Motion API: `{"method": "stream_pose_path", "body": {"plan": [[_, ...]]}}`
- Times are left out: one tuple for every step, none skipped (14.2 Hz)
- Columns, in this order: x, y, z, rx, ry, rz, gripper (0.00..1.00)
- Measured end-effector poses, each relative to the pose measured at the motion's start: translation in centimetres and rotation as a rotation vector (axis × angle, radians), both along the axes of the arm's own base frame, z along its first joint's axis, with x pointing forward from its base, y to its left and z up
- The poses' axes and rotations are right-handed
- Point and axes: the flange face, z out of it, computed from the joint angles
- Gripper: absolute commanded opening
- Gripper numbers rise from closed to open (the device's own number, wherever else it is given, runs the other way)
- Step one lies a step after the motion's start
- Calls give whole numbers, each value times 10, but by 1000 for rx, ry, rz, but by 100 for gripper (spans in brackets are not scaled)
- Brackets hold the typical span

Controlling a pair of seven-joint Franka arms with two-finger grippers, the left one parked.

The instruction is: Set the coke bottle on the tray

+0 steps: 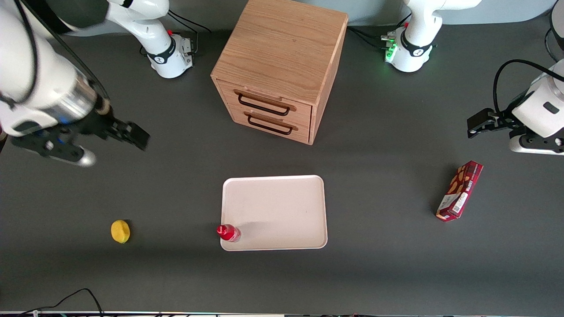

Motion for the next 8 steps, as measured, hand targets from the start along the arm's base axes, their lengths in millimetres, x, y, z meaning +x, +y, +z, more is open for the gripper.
{"method": "stream_pose_path", "body": {"plan": [[-16, -34, 4, 9, 17, 9, 100], [-32, -68, 3, 13, 27, 14, 100], [-48, -95, -4, 17, 31, 15, 100], [-64, -113, -14, 18, 29, 11, 100], [-79, -122, -28, 16, 24, 9, 100], [-94, -124, -44, 13, 24, 9, 100], [-106, -121, -58, 10, 28, 12, 100], [-114, -119, -64, 11, 25, 16, 100]]}}
